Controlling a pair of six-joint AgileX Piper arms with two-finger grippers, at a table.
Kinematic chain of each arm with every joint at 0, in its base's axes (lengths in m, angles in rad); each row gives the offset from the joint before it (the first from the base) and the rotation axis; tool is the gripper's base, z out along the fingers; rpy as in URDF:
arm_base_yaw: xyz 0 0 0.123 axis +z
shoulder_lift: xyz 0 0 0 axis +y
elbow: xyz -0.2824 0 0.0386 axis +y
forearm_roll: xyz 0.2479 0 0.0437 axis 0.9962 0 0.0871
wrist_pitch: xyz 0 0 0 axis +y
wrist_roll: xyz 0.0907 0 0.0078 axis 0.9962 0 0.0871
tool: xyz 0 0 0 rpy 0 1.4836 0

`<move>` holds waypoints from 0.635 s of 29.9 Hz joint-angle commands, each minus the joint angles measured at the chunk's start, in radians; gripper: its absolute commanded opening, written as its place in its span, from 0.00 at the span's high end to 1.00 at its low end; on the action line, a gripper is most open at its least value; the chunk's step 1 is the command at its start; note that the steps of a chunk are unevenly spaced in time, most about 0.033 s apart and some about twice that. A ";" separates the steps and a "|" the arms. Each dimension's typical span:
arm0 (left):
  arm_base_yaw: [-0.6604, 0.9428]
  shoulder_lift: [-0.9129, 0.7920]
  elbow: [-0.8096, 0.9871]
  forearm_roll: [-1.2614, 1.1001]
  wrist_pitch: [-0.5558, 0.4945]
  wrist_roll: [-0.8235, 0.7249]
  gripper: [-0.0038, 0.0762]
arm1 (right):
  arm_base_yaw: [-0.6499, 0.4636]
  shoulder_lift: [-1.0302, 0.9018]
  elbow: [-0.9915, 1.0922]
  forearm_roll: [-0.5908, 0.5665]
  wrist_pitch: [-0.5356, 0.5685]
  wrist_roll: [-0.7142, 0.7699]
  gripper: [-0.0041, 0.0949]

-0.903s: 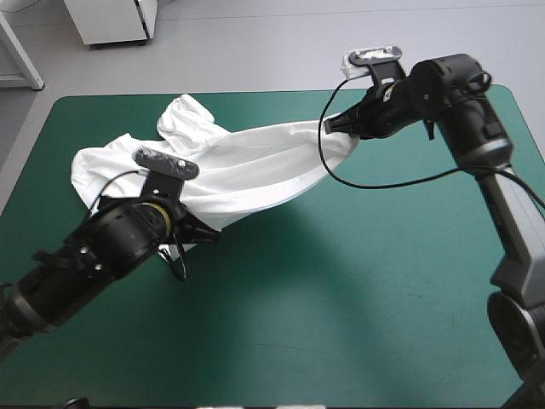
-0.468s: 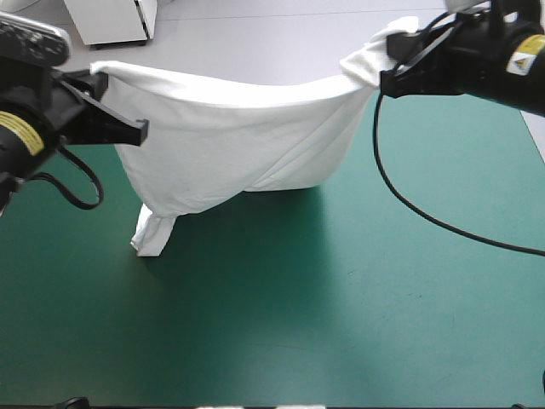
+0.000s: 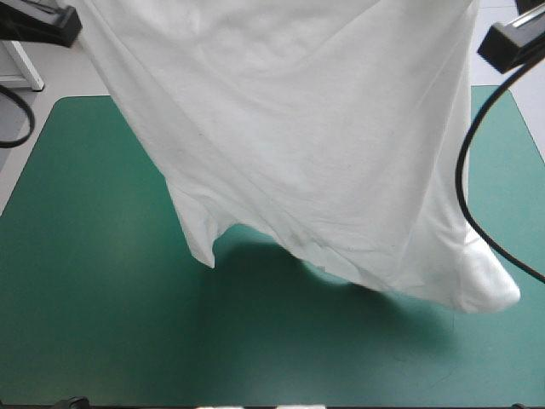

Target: Fold the cloth

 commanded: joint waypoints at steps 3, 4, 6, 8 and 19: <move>0.000 -0.016 -0.050 -0.014 -0.235 0.003 0.98 | -0.008 -0.021 -0.048 -0.005 -0.185 -0.034 0.97; 0.000 -0.016 -0.050 -0.014 -0.228 0.003 0.98 | -0.008 -0.021 -0.048 -0.016 -0.183 -0.034 0.97; 0.000 -0.001 -0.050 -0.001 -0.199 0.003 0.98 | -0.008 -0.019 -0.046 -0.041 -0.165 -0.030 0.97; 0.000 0.025 -0.050 0.050 -0.164 0.003 0.98 | -0.008 0.005 -0.039 -0.096 -0.126 -0.006 0.97; 0.231 0.274 -0.042 0.084 0.045 -0.098 0.98 | -0.008 0.202 0.132 -0.248 0.035 0.115 0.97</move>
